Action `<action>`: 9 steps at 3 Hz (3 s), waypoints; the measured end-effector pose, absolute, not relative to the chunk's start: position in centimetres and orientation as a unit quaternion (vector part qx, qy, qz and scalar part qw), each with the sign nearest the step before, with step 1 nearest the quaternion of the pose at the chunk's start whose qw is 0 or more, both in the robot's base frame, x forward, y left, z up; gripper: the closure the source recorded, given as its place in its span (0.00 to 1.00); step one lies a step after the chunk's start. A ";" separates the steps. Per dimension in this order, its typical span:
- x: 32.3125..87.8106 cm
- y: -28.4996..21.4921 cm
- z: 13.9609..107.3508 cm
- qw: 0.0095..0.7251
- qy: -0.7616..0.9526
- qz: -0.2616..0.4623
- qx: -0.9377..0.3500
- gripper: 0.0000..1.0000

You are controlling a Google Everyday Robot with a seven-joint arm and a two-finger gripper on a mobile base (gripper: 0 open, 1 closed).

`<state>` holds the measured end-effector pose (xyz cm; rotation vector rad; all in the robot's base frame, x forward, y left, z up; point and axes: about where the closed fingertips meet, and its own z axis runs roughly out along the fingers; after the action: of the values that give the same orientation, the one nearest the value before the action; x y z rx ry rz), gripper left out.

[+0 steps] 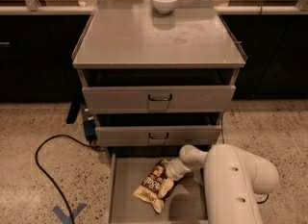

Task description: Pick brown chip bag from bottom drawer and place on counter

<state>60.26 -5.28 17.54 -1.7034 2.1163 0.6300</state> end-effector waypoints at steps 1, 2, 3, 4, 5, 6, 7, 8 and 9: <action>59.3 -5.6 15.4 0.148 0.752 0.242 -0.595 0.00; 58.8 -5.8 13.6 0.120 0.760 0.250 -0.588 0.00; 58.8 -5.9 13.5 0.119 0.760 0.250 -0.588 0.19; 58.8 -5.9 13.5 0.119 0.760 0.250 -0.588 0.42; 58.8 -5.9 14.0 0.119 0.760 0.250 -0.588 0.66; 58.8 -5.9 14.5 0.119 0.760 0.250 -0.588 0.90; 58.8 -5.9 14.9 0.119 0.760 0.250 -0.588 1.00; 57.9 -6.1 16.6 0.138 0.758 0.252 -0.585 1.00; 59.6 -6.5 25.4 0.246 0.744 0.228 -0.578 1.00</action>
Offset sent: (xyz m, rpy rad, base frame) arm -0.0154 -0.0113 -0.0574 -0.0600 0.1884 -0.0132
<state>59.57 -6.55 25.41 -1.5760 2.0302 0.6218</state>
